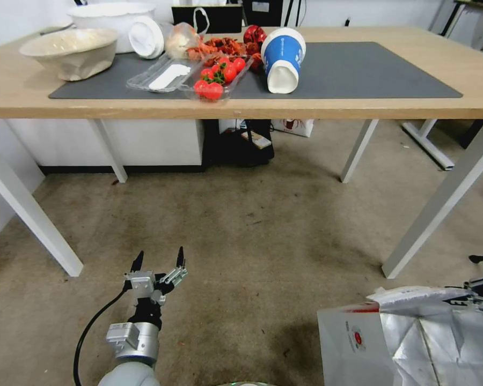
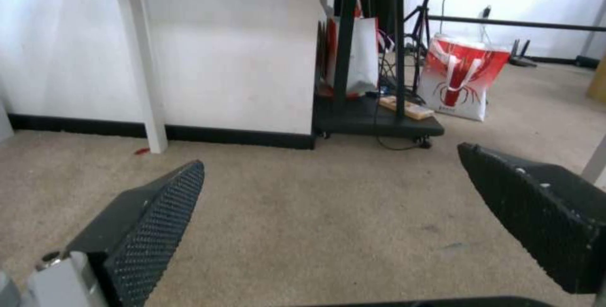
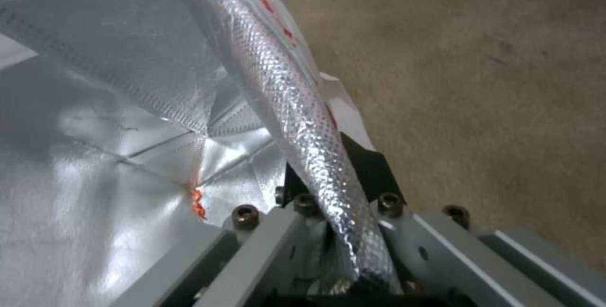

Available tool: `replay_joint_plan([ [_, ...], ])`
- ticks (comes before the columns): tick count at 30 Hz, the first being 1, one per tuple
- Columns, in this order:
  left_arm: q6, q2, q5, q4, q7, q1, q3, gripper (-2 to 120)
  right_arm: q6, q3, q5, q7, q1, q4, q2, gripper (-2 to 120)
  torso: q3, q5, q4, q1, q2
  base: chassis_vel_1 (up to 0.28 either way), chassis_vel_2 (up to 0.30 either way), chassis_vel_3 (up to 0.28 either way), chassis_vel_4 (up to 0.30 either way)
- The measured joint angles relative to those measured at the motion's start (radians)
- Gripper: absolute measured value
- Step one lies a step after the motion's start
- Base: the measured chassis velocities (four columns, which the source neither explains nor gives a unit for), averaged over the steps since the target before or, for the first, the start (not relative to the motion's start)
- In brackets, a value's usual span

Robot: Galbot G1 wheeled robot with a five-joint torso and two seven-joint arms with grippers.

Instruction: Pick up the food delivery bag from the floor and place it on the table.

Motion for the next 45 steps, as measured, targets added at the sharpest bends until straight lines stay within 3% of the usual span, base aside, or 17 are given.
replay_joint_plan([
  [29,0.022,0.003,-0.016,-0.021,-0.007,0.010,-0.005,100,-0.067,-0.050,0.031,0.009,0.039,0.048,0.048,0,0.000,-0.0001,0.0000,0.000,0.000,0.000,0.000,0.000,0.000],
  [45,0.027,0.011,-0.022,-0.023,-0.015,0.004,-0.007,100,-0.121,-0.118,0.050,0.085,0.096,0.103,0.092,0,0.000,-0.0001,0.0001,0.000,0.000,0.000,0.000,0.000,0.000],
])
